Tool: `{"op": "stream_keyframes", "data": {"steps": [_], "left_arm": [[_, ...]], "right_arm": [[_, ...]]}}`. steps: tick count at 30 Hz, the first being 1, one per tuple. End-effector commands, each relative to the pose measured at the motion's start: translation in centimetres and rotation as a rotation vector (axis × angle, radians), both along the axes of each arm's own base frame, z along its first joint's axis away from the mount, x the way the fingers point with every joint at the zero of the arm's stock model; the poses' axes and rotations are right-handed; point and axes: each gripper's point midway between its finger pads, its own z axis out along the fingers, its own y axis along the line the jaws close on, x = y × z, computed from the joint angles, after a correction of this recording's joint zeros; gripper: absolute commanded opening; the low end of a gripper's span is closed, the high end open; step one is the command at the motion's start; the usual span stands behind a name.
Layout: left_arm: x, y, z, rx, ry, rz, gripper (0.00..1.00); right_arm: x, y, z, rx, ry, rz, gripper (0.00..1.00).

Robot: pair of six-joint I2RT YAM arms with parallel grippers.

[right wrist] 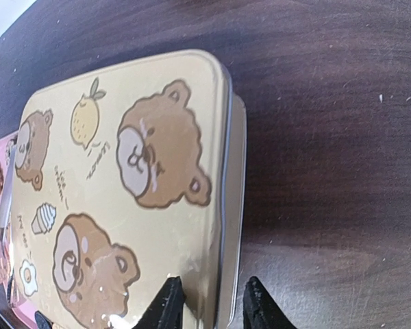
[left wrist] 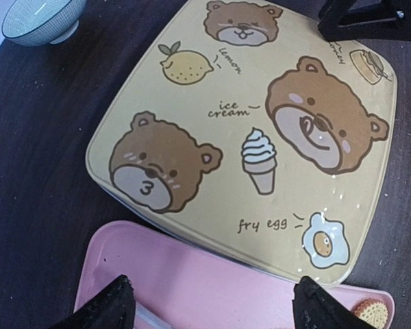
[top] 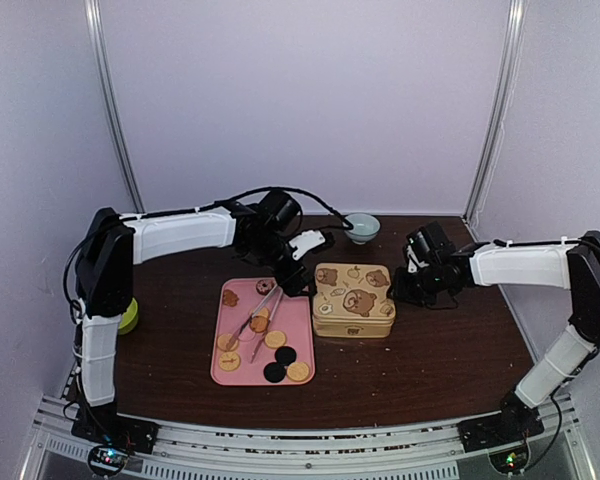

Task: Pack the cookies
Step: Adjust the box lid on the packing box, then press the box lid onto the packing box.

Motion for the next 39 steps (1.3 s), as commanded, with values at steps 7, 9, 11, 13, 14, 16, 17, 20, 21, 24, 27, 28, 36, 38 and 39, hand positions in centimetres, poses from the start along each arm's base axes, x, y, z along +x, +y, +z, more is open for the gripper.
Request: {"op": "stream_keyframes", "data": {"steps": [7,9,11,13,14,16,17,20,21,24,27,28,36,38,39], "left_arm": [[-1.2,-0.7,-3.1,0.028,0.006,-0.026,0.79],[-1.3,-0.8,-2.9,0.023,0.0,-0.032,0.78],[-1.5,-0.9,-3.0,0.026,-0.001,-0.038,0.78],[-1.5,-0.8,-2.9,0.028,-0.005,-0.039,0.77],[-1.4,-0.8,-3.0,0.029,-0.006,-0.036,0.77],[-1.3,-0.7,-3.0,0.042,-0.012,-0.032,0.76],[-1.2,-0.6,-2.9,0.048,-0.019,-0.028,0.76],[-1.2,-0.3,-2.3,0.048,-0.033,-0.033,0.76],[-1.4,-0.3,-2.0,0.04,-0.033,-0.046,0.77],[-2.2,-0.5,-1.4,0.024,-0.03,-0.099,0.8],[-2.7,-0.3,-1.3,0.042,-0.041,-0.152,0.81],[-2.9,-0.1,-1.2,0.051,-0.058,-0.182,0.83],[-5.9,1.0,1.7,0.082,-0.209,-0.453,0.98],[-6.7,1.3,1.7,0.116,-0.236,-0.514,0.98],[-7.2,1.2,1.4,0.129,-0.245,-0.546,0.98]], "right_arm": [[-4.3,-0.4,-2.9,-0.049,0.071,0.019,0.29],[-4.8,-0.6,-3.6,-0.056,0.08,0.014,0.28],[-5.1,-0.6,-3.9,-0.058,0.083,0.015,0.27],[-5.5,-0.6,-3.8,-0.068,0.079,0.021,0.26],[-5.7,-0.6,-3.8,-0.075,0.077,0.025,0.25],[-6.2,-0.4,-4.1,-0.087,0.082,0.034,0.24],[-6.5,-0.3,-4.3,-0.094,0.086,0.04,0.23],[-7.2,-0.3,-4.7,-0.116,0.093,0.052,0.2],[-7.4,-0.2,-4.8,-0.119,0.096,0.055,0.19],[-7.9,-0.5,-5.1,-0.133,0.104,0.055,0.18],[-8.4,-1.2,-5.5,-0.155,0.114,0.046,0.17],[-8.5,-1.4,-5.6,-0.165,0.117,0.043,0.17],[-7.0,-0.5,1.3,-0.118,-0.024,0.091,0.28],[-6.4,-0.2,3.7,-0.107,-0.081,0.11,0.35],[-6.2,-0.2,4.6,-0.107,-0.105,0.116,0.38]]}}
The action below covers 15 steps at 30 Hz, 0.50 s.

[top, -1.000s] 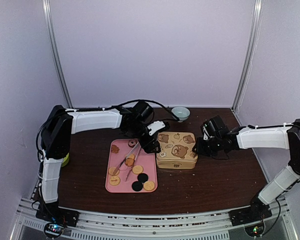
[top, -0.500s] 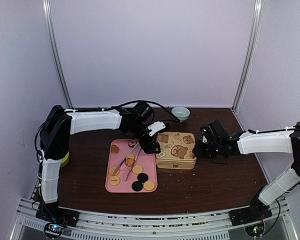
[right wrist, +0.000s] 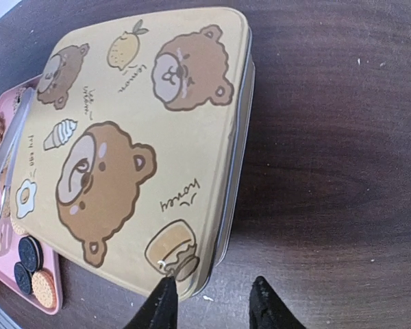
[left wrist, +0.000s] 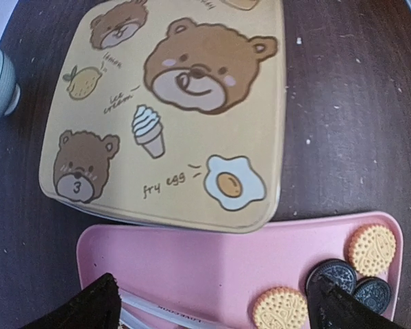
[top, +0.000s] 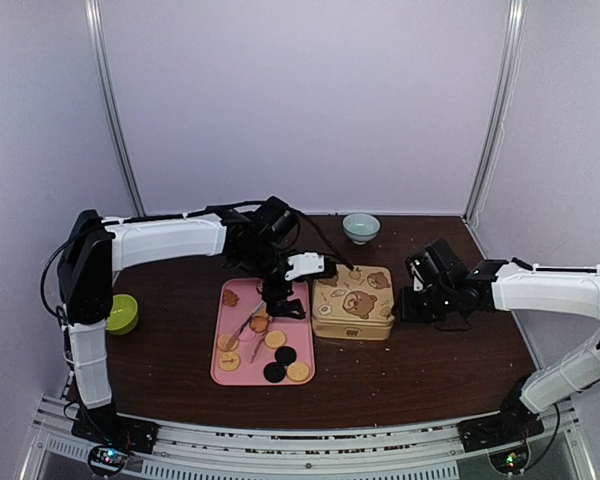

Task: Pack the cookies
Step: Press the box lid onto the packing box.

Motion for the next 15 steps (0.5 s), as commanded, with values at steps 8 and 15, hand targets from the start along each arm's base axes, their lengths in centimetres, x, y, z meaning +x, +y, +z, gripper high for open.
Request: {"op": "stream_keyframes", "data": {"steps": [8,15], "left_arm": [[-3.7,-2.4,-0.4,0.078,-0.202,-0.334,0.98],[-2.2,-4.7,-1.0,0.105,-0.351,-0.326,0.88]], "right_arm": [[0.1,-1.1,5.7,-0.05,-0.122,0.062,0.43],[0.4,-2.2,6.8,-0.017,-0.167,0.013,0.41]]}}
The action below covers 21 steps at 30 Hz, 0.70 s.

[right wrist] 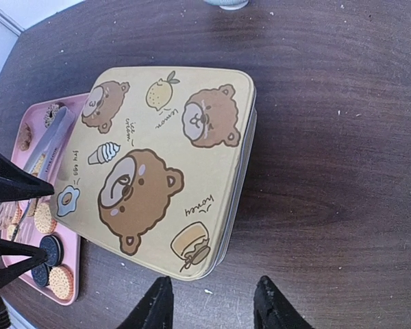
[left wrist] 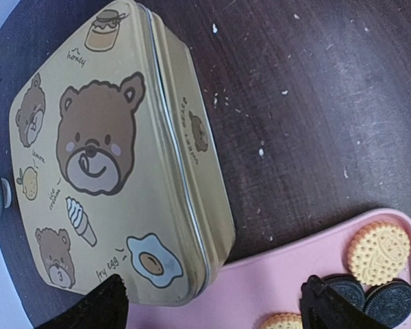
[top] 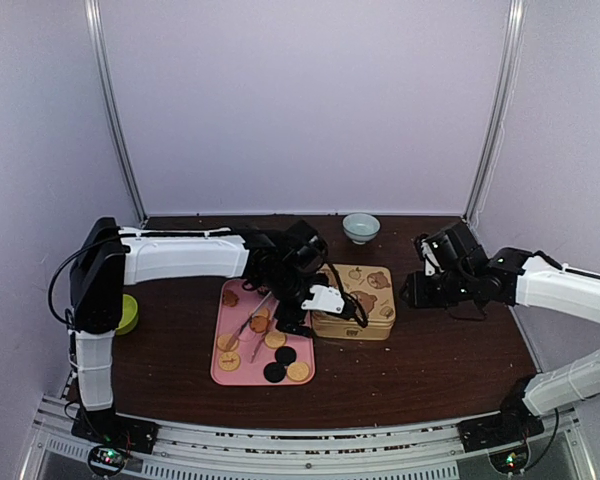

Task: Pack the cookies
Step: Press the box lid onto the packing box.

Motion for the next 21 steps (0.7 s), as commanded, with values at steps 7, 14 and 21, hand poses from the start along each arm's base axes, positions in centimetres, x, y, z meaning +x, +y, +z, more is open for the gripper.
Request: {"op": "stream_keyframes", "data": {"steps": [7,14,21], "left_arm": [[2.4,-2.3,-0.6,-0.007,-0.308,-0.015,0.84],[2.4,-3.0,-1.4,-0.022,-0.371,0.008,0.81],[3.1,-2.4,-2.7,-0.028,-0.448,0.055,0.63]], "right_arm": [[0.3,-0.8,1.0,0.022,-0.054,-0.028,0.4],[0.2,-1.0,1.2,-0.003,-0.063,-0.007,0.39],[0.2,-1.2,1.0,-0.016,-0.061,-0.007,0.38]]}}
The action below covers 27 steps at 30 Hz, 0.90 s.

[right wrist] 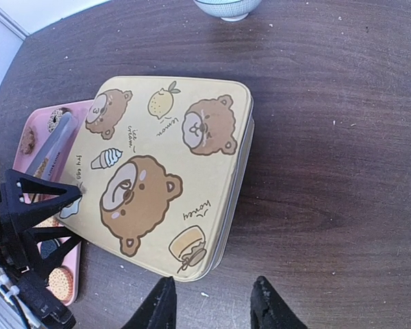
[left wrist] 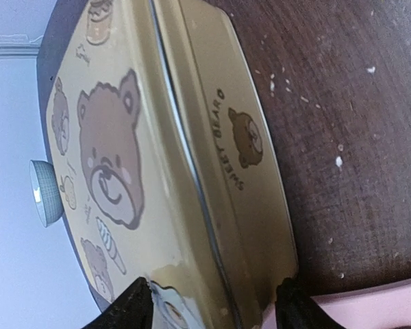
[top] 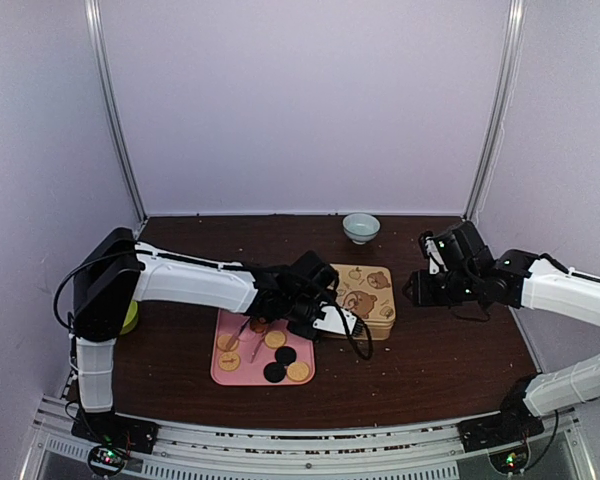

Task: Pack the cookies
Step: Press the box lid onto the packing box.

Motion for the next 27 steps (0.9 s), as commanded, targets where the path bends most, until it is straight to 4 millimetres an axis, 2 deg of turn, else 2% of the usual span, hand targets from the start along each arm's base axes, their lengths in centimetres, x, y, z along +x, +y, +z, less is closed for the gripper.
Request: {"op": "stream_keyframes", "data": {"steps": [1,4,12,14,19,24,27], "left_arm": [[0.9,0.0,-0.8,-0.026,-0.074,0.036,0.6],[0.6,0.6,-1.7,-0.014,-0.066,0.046,0.54],[0.2,0.9,-2.0,-0.022,-0.052,0.074,0.42],[0.2,1.0,-1.9,-0.031,-0.056,0.08,0.4],[0.3,1.3,-1.6,-0.036,-0.054,0.111,0.26],[0.1,1.2,-1.3,-0.039,-0.036,0.132,0.22],[0.0,1.2,-1.2,-0.044,-0.033,0.138,0.22]], "right_arm": [[0.2,-0.6,0.1,-0.023,-0.017,-0.008,0.38],[0.4,-0.4,0.1,-0.024,-0.016,-0.008,0.37],[1.0,1.1,-0.5,0.004,0.014,0.016,0.34],[1.4,1.6,-0.7,0.007,0.018,0.021,0.33],[2.3,3.7,-0.7,0.037,0.027,0.051,0.32],[1.6,5.6,-3.1,0.05,0.078,0.077,0.28],[0.4,5.7,-5.9,0.061,0.128,0.069,0.27]]}}
